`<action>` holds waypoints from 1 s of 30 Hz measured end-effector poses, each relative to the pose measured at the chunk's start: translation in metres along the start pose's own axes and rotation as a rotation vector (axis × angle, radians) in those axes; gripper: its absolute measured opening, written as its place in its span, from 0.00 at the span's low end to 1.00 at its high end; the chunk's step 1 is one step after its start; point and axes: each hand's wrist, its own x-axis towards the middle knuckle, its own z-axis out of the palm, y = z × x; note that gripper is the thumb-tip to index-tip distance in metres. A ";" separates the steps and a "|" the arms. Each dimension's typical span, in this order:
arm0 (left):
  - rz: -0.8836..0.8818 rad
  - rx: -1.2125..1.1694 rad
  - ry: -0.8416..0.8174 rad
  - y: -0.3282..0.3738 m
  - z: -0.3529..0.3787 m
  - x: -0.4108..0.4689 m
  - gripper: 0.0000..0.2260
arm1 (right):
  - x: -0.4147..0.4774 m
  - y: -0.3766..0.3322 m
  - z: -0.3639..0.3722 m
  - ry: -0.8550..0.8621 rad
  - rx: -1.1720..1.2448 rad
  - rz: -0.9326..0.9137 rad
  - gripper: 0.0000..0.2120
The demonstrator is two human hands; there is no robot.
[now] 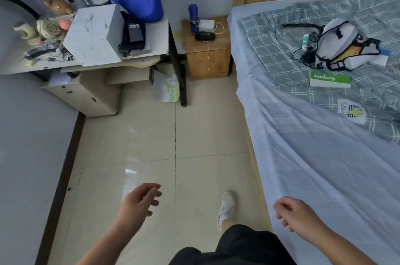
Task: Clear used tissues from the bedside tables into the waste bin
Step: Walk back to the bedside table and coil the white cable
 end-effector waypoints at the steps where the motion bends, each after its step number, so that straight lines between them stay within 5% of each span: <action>1: -0.018 0.007 -0.002 0.008 0.000 0.011 0.08 | 0.015 -0.026 -0.010 -0.010 0.007 -0.019 0.11; 10: -0.198 -0.009 0.052 0.060 -0.018 0.126 0.08 | 0.138 -0.271 -0.084 -0.090 0.070 -0.235 0.08; 15: -0.142 0.007 0.009 0.126 -0.037 0.255 0.08 | 0.216 -0.363 -0.115 -0.072 0.044 -0.267 0.07; 24: 0.108 0.126 -0.239 0.345 -0.041 0.445 0.07 | 0.290 -0.405 -0.190 0.096 0.110 -0.075 0.09; 30: 0.198 0.118 -0.234 0.453 -0.009 0.542 0.08 | 0.360 -0.421 -0.243 0.086 0.101 -0.019 0.10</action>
